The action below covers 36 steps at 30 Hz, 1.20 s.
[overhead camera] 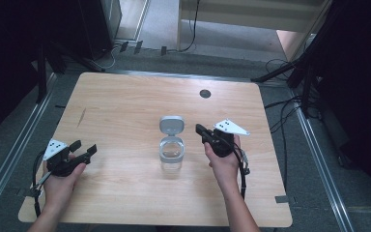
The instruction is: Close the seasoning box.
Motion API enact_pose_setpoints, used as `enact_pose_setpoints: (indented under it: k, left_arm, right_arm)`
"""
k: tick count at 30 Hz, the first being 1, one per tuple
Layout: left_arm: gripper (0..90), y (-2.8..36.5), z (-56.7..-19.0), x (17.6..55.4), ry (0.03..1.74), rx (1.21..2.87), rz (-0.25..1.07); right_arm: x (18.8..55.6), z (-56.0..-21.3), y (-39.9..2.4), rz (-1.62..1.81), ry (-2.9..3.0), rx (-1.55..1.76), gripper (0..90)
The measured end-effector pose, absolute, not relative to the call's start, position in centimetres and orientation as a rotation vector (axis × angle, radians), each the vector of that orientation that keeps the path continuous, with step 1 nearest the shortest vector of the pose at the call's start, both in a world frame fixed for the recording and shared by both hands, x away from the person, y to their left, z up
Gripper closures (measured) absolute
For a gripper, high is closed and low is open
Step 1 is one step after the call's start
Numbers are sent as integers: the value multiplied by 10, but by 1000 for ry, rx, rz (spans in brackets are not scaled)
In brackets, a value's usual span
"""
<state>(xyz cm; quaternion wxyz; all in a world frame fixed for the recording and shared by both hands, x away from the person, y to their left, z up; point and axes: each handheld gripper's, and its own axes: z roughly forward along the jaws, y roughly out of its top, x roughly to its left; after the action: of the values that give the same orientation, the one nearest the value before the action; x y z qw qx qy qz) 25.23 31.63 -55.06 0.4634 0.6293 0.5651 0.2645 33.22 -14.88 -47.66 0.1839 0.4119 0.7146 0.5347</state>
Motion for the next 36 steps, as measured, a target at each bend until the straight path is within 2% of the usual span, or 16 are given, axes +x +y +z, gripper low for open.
enact_pose_setpoints:
  k: [22, 29, 36]
  left_arm:
    - [326, 316, -551, 253, 1394, 1553, 656]
    - [328, 315, -551, 253, 1397, 1551, 659]
    - [330, 314, -550, 253, 1400, 1564, 661]
  right_arm:
    - [362, -450, -124, 1579, 2012, 1154, 900]
    - [352, -444, -114, 1609, 2050, 1103, 900]
    - [334, -449, -126, 1648, 2046, 1086, 896]
